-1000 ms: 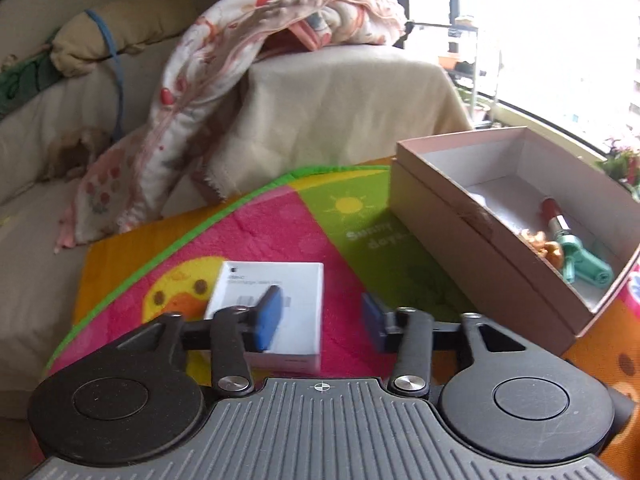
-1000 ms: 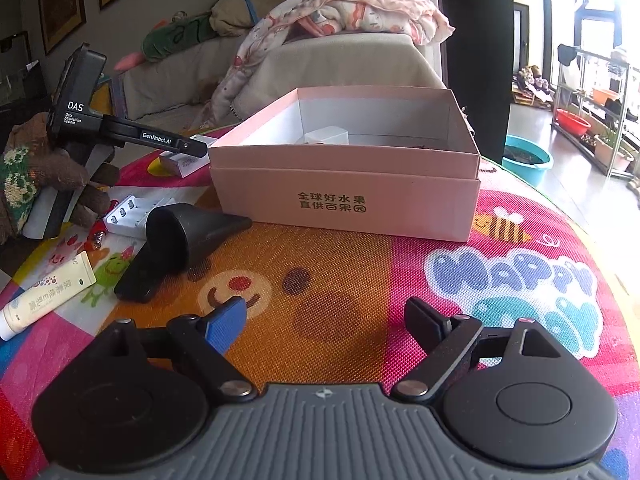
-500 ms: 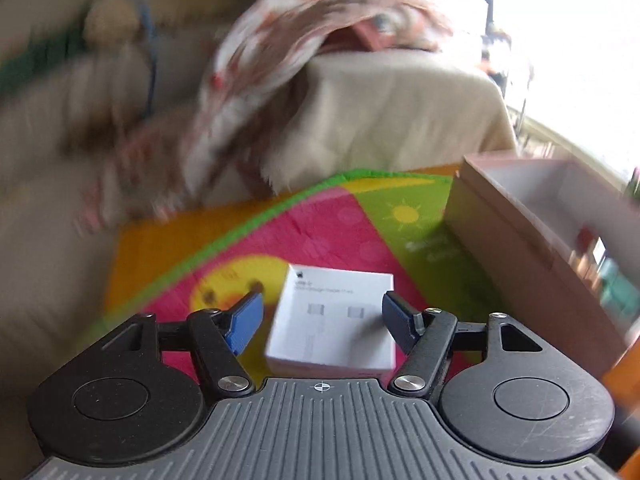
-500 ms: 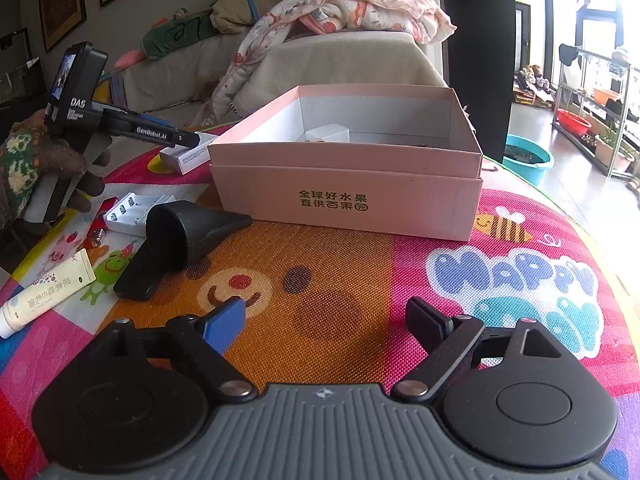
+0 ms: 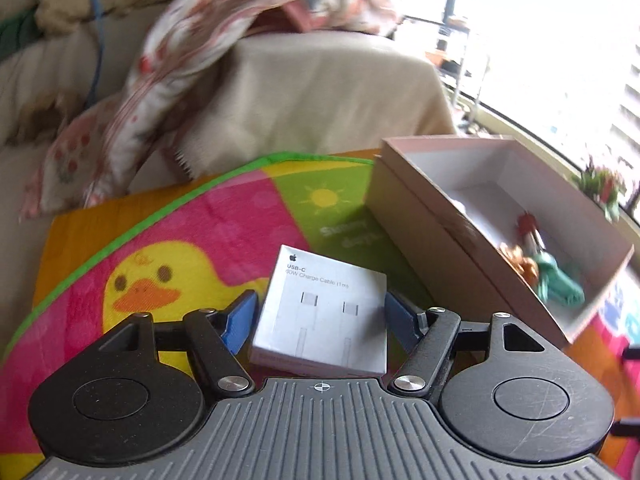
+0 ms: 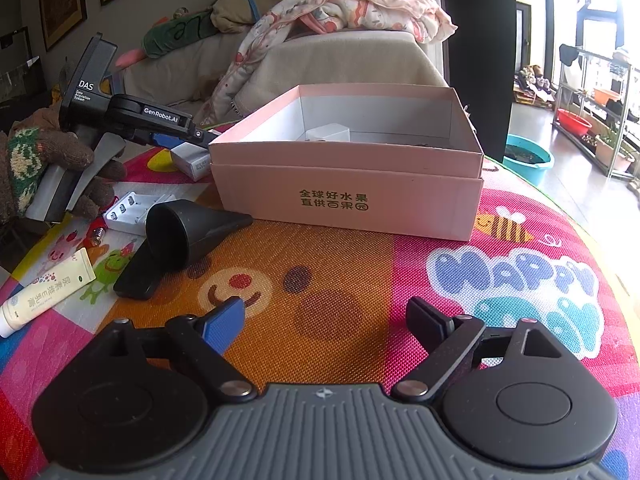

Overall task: Organize rigid objects
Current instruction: 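Lift the cable box with the left tool while the right tool grasps the black nozzle, then set the cable box down on the mat with the left tool while the right tool holds the nozzle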

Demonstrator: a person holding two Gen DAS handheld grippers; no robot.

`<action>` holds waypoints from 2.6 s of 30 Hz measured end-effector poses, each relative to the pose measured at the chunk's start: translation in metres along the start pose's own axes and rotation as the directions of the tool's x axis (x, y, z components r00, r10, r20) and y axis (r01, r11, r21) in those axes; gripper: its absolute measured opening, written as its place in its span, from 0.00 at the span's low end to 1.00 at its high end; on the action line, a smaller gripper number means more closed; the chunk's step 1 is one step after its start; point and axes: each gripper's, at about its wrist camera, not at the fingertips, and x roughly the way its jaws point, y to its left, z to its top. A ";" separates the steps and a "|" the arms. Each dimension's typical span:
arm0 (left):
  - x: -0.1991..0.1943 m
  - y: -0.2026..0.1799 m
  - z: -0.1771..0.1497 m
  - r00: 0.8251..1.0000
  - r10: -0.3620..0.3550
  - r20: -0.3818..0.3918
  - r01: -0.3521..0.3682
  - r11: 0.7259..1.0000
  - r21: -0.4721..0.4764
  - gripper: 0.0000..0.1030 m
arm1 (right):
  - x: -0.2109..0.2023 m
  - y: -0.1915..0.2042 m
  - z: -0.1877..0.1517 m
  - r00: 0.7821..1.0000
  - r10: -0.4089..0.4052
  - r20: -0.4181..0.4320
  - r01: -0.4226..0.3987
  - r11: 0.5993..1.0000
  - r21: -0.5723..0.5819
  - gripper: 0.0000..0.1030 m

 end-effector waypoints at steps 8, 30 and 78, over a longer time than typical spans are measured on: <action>-0.011 -0.044 -0.017 0.998 -0.045 -0.044 0.049 0.993 0.107 0.73 | 0.000 0.000 0.000 1.000 0.000 0.000 0.000 1.000 0.000 0.86; -0.158 -0.087 -0.136 0.991 -0.095 0.097 0.104 0.990 -0.097 0.34 | -0.004 0.015 -0.002 0.991 0.130 -0.017 -0.130 0.991 -0.041 0.86; -0.111 -0.170 -0.120 0.987 -0.144 0.069 0.135 0.984 0.117 0.46 | -0.023 -0.052 -0.014 0.989 -0.144 0.032 0.143 0.988 0.051 0.52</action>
